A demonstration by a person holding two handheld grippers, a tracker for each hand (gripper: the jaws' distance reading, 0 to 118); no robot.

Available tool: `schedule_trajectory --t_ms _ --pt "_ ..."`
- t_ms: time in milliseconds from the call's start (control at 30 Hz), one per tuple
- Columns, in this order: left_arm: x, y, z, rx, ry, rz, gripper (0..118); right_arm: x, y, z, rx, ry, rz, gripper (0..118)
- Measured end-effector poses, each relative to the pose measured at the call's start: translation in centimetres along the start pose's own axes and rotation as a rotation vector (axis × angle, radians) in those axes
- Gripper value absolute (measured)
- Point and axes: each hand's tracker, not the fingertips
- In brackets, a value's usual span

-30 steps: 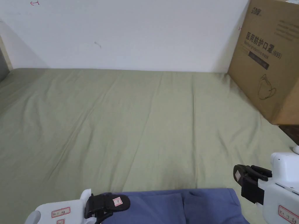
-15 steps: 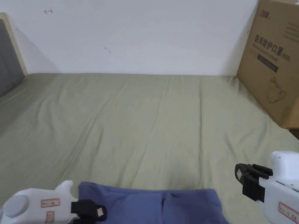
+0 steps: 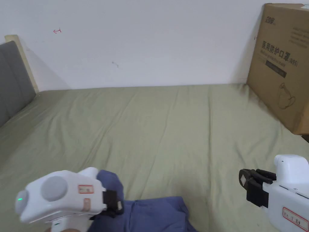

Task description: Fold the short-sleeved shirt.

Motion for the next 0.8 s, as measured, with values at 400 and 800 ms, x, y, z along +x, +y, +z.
schedule_trajectory --t_ms 400,800 --pt "7.7 -1.4 -14.1 -0.28 -0.167 0.018 103 2.9 -1.1 0.9 -0.03 -0.062 -0.067 0" --pt "8.1 -2.4 -5.6 -0.035 -0.247 -0.212 11 3.1 -1.0 1.0 -0.001 -0.058 -0.084 0"
